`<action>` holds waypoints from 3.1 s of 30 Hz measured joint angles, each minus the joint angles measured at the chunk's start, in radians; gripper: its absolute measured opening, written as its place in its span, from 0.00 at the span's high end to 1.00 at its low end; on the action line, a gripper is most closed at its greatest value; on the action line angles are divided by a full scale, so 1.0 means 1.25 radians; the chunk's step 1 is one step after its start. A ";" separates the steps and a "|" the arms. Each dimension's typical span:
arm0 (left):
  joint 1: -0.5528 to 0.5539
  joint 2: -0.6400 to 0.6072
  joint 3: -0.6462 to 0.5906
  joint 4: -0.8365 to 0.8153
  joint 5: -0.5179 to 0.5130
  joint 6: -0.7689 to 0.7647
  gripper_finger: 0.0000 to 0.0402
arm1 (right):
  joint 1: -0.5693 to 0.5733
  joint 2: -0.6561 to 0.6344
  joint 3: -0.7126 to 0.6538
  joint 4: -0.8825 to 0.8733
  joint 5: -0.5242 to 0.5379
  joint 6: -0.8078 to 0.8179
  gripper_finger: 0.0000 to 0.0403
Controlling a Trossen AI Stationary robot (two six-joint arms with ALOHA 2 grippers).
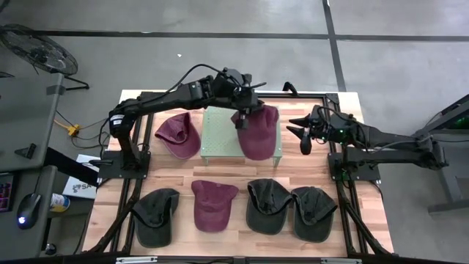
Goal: Pick & Place hat
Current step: Put the right red cap on the shelf, then put the right black cap on the shelf
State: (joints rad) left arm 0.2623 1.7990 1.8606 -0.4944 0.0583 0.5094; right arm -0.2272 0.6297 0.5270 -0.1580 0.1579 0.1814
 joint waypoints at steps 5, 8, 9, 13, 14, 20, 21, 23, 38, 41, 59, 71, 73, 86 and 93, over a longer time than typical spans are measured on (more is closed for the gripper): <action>0.012 0.012 0.000 0.023 0.011 -0.003 0.87 | 0.000 0.005 0.000 0.003 0.004 -0.005 0.67; 0.021 0.019 -0.001 0.018 0.016 -0.011 0.87 | 0.000 0.003 0.000 0.004 0.006 -0.005 0.67; 0.021 0.021 -0.001 0.020 0.016 -0.013 0.87 | 0.000 0.003 0.000 0.004 0.006 -0.005 0.67; 0.023 0.033 0.000 0.026 0.015 -0.013 0.87 | 0.000 0.003 0.000 0.004 0.007 -0.005 0.67; 0.027 0.033 -0.001 0.027 0.016 -0.012 0.87 | 0.000 0.003 0.000 0.004 0.007 -0.005 0.67; 0.027 0.044 -0.001 0.034 0.004 -0.018 0.87 | 0.000 0.003 0.000 0.004 0.007 -0.005 0.67; 0.027 0.044 -0.001 0.035 -0.006 -0.016 0.87 | 0.000 0.003 0.000 0.003 0.007 -0.005 0.67; 0.027 0.052 0.000 0.058 -0.014 -0.016 0.87 | 0.000 0.003 0.000 0.003 0.007 -0.005 0.67; 0.032 0.078 -0.001 0.058 -0.086 -0.071 0.78 | 0.000 0.003 0.000 -0.023 0.025 -0.002 0.67; 0.032 0.078 -0.001 0.050 -0.093 -0.074 0.68 | 0.000 0.003 0.000 -0.023 0.025 -0.001 0.67; 0.031 -0.003 -0.001 -0.070 -0.207 -0.033 0.54 | 0.000 0.003 0.000 -0.036 0.024 0.022 0.67; 0.031 -0.142 0.000 -0.627 -0.255 -0.179 0.54 | -0.001 0.003 0.000 -0.072 0.024 0.016 0.67; 0.031 -0.151 0.000 -0.697 -0.253 -0.227 0.54 | 0.000 0.003 0.000 -0.072 0.024 0.016 0.67; 0.024 -0.226 -0.195 -0.687 -0.245 -0.308 0.54 | 0.000 0.002 0.001 -0.113 0.016 0.034 0.67; 0.024 -0.304 -0.352 -0.592 -0.230 -0.330 0.54 | 0.000 0.002 0.002 -0.212 -0.066 0.097 0.67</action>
State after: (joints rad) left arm 0.2920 1.4190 1.4207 -1.2342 -0.2296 0.0972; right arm -0.2272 0.6324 0.5291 -0.4236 0.0747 0.3022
